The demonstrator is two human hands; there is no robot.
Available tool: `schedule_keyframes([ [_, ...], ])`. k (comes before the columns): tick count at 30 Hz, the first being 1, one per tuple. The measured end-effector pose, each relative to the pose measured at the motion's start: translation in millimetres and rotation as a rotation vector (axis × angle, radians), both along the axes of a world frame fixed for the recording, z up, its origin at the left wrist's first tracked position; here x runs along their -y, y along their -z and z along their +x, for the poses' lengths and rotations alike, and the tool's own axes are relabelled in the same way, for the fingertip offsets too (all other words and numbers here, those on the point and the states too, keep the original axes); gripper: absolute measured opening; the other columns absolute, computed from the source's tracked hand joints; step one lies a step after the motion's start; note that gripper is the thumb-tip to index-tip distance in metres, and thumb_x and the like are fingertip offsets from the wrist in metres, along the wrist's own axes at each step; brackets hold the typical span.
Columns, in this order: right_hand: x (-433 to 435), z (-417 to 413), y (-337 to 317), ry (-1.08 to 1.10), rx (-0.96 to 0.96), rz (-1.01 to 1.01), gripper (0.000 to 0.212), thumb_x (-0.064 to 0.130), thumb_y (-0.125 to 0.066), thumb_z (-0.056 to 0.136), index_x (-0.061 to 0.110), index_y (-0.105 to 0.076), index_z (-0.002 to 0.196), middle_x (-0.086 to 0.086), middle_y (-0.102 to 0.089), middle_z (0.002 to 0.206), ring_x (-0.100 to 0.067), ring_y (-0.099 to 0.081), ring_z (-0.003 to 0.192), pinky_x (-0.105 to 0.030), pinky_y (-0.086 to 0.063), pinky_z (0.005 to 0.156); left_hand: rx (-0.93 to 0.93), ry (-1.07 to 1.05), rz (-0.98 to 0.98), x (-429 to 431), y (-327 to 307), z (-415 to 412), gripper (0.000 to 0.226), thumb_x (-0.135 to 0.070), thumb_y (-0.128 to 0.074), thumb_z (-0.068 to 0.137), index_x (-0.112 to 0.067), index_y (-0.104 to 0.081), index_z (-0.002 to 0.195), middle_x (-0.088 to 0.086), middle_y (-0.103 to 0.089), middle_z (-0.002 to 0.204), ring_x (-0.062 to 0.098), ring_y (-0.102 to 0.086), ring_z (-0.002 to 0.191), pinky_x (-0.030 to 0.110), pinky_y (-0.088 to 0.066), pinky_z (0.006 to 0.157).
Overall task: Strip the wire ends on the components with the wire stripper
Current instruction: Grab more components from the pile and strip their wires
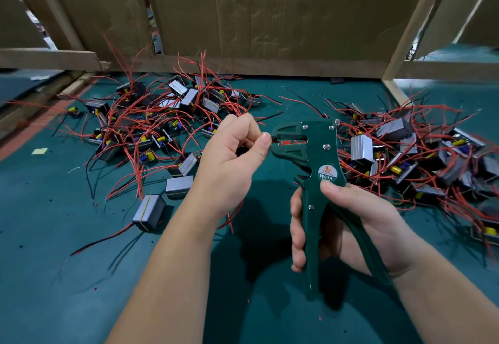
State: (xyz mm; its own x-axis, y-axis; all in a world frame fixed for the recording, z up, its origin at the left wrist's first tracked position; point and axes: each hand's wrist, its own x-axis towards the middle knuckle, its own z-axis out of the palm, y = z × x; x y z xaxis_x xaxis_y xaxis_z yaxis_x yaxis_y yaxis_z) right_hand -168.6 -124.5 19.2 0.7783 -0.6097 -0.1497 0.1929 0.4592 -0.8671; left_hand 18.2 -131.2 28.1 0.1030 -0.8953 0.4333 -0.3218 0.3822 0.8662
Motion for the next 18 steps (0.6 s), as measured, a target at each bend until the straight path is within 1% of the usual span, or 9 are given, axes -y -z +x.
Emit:
schedule_keyframes([
  [3,0,0,2,0.009,-0.052,-0.031,0.052,0.055,-0.072,0.072,0.006,-0.064,0.088,-0.021,-0.062,0.074,-0.036,-0.063,0.063,-0.056,-0.039,0.074,-0.007,0.014,0.017,-1,-1,1,0.021,-0.021,-0.051,0.086,-0.016,-0.041,0.068,0.002,-0.035,0.072,0.018,-0.036,0.062,0.035,-0.033,0.066],
  [5,0,0,3,0.015,-0.065,-0.039,0.053,0.058,-0.071,0.071,0.007,-0.064,0.087,-0.020,-0.062,0.073,-0.036,-0.063,0.063,-0.056,-0.036,0.076,-0.018,0.025,0.028,-1,-1,1,0.022,-0.021,-0.051,0.086,-0.016,-0.041,0.067,0.003,-0.035,0.072,0.020,-0.036,0.063,0.036,-0.033,0.066],
  [7,0,2,2,0.028,-0.081,-0.032,0.052,0.058,-0.068,0.072,0.008,-0.064,0.085,-0.019,-0.061,0.071,-0.035,-0.062,0.061,-0.054,-0.039,0.073,-0.024,0.027,0.037,-1,-2,2,0.023,-0.021,-0.051,0.086,-0.016,-0.041,0.066,0.003,-0.034,0.072,0.020,-0.036,0.064,0.038,-0.032,0.066],
  [9,-2,5,1,0.054,-0.093,-0.005,0.049,0.058,-0.062,0.074,0.009,-0.064,0.081,-0.019,-0.059,0.069,-0.034,-0.061,0.058,-0.049,-0.046,0.067,-0.025,0.016,0.040,0,0,2,0.023,-0.024,-0.049,0.087,-0.015,-0.044,0.067,0.003,-0.036,0.073,0.020,-0.037,0.064,0.038,-0.033,0.066],
  [10,-2,6,0,0.071,-0.088,0.013,0.049,0.057,-0.059,0.073,0.009,-0.063,0.079,-0.020,-0.059,0.067,-0.033,-0.060,0.056,-0.047,-0.050,0.063,-0.018,-0.003,0.041,1,1,1,0.024,-0.028,-0.045,0.090,-0.015,-0.048,0.070,0.000,-0.041,0.074,0.018,-0.040,0.065,0.036,-0.034,0.067],
  [12,-3,9,-1,0.113,-0.075,0.047,0.048,0.056,-0.058,0.071,0.008,-0.063,0.075,-0.020,-0.057,0.065,-0.033,-0.058,0.054,-0.044,-0.051,0.057,0.012,-0.050,0.053,1,4,-1,0.031,-0.038,-0.034,0.095,-0.018,-0.057,0.087,-0.013,-0.049,0.075,0.012,-0.047,0.071,0.027,-0.037,0.071],
  [14,-3,10,-1,0.160,-0.074,0.070,0.049,0.057,-0.059,0.069,0.008,-0.062,0.073,-0.020,-0.055,0.063,-0.032,-0.057,0.052,-0.043,-0.051,0.055,0.037,-0.058,0.059,1,8,-4,0.034,-0.043,-0.027,0.097,-0.020,-0.052,0.103,-0.010,-0.050,0.077,0.012,-0.048,0.074,0.014,-0.038,0.069],
  [16,-4,12,-1,0.219,-0.098,0.065,0.050,0.059,-0.060,0.067,0.008,-0.060,0.070,-0.020,-0.053,0.059,-0.031,-0.055,0.048,-0.041,-0.050,0.052,0.022,-0.043,0.073,2,11,-7,0.028,-0.043,-0.026,0.098,-0.023,-0.044,0.105,-0.008,-0.046,0.077,0.016,-0.048,0.077,0.008,-0.037,0.068],
  [18,-4,15,1,0.318,-0.143,0.049,0.050,0.059,-0.066,0.065,0.010,-0.057,0.064,-0.017,-0.048,0.053,-0.027,-0.049,0.039,-0.036,-0.047,0.047,-0.039,-0.031,0.103,5,13,-10,0.028,-0.049,-0.024,0.094,-0.028,-0.041,0.102,-0.012,-0.042,0.076,0.012,-0.047,0.075,0.007,-0.038,0.065],
])
